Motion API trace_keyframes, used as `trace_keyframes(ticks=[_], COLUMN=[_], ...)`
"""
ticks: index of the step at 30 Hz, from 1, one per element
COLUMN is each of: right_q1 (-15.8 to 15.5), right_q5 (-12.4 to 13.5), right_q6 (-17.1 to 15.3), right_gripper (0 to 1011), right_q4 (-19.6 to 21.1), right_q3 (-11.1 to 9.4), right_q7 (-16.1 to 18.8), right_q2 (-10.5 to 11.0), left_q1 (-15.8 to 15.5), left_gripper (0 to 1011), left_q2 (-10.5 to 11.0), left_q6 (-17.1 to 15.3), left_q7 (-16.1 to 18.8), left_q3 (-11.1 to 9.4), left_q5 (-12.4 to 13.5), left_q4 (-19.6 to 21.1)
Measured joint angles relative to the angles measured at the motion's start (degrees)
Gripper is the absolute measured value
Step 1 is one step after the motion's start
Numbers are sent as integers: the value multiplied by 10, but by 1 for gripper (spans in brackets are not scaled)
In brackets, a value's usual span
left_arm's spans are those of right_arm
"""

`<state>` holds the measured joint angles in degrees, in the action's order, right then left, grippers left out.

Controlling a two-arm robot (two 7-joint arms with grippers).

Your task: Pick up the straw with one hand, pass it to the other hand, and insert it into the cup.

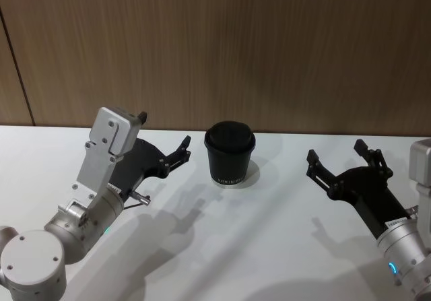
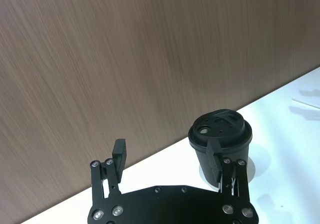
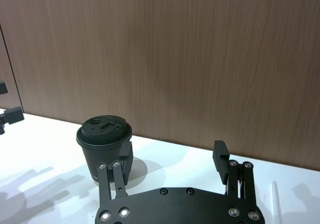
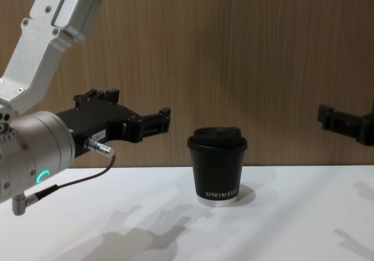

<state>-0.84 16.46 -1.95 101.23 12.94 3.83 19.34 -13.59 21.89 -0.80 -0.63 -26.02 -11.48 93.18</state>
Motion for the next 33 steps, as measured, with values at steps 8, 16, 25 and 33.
trace_keyframes(ticks=[8, 16, 25, 33], right_q1=[1, 9, 19, 18], right_q5=[0, 6, 13, 21], right_q6=[-1, -26, -75, -122], right_gripper=[1001, 1001, 1001, 1001], right_q4=[-1, -6, -9, -6], right_q3=[-2, -14, -34, -52], right_q7=[1, 5, 6, 4], right_q2=[0, 8, 20, 28], left_q1=[0, 0, 0, 0], left_gripper=[1003, 1003, 1003, 1003], left_q2=[0, 0, 0, 0], left_q6=[0, 0, 0, 0], left_q7=[0, 0, 0, 0], left_q3=[0, 0, 0, 0], left_q5=[0, 0, 0, 0], left_q4=[0, 0, 0, 0])
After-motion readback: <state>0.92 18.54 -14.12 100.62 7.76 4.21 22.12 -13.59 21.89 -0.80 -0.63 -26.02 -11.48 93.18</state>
